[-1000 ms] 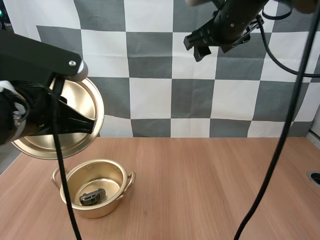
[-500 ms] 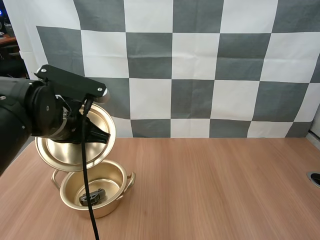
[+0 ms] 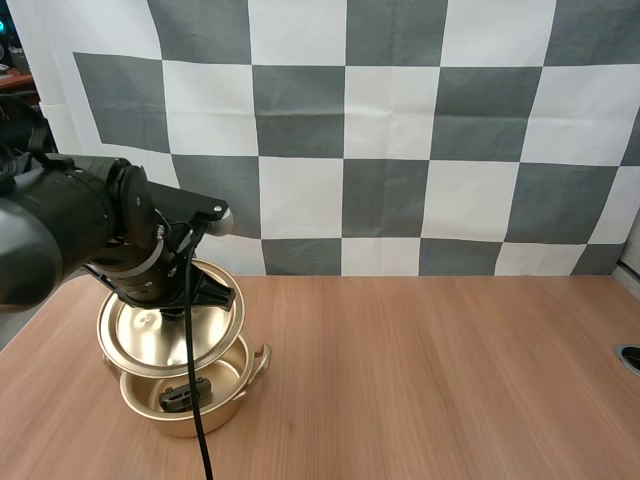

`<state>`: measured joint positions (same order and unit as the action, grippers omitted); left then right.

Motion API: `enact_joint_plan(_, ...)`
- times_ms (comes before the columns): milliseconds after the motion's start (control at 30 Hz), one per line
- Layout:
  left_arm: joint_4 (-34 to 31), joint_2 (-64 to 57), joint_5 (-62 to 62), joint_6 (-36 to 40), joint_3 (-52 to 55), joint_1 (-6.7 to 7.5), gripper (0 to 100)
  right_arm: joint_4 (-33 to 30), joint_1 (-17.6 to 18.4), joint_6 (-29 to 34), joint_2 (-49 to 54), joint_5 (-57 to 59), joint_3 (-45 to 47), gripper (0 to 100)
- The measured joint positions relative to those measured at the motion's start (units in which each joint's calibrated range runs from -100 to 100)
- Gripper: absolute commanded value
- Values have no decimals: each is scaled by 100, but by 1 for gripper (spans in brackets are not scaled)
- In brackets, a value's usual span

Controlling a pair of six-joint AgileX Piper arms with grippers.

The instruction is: Open the pot, put the car inside, and close it

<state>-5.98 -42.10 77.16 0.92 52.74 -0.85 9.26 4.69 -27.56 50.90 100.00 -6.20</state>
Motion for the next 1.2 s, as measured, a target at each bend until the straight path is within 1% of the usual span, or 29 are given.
enact_joint_plan(200, 30, 45, 5, -63, 0, 0, 0, 0, 0, 0, -24, 0, 0, 100)
enact_joint_plan(233, 230, 293, 39, -190, 0, 0, 0, 0, 0, 0, -24, 0, 0, 100)
enact_joint_plan(433, 230, 855, 39, -181, 0, 0, 0, 0, 0, 0, -24, 0, 0, 100)
enact_joint_plan(767, 230, 1459, -28, -139, 0, 0, 0, 0, 0, -13, -24, 0, 0, 100)
enact_joint_plan(1200, 230, 1724, 30, -139, 0, 0, 0, 0, 0, -40, -24, 0, 0, 100)
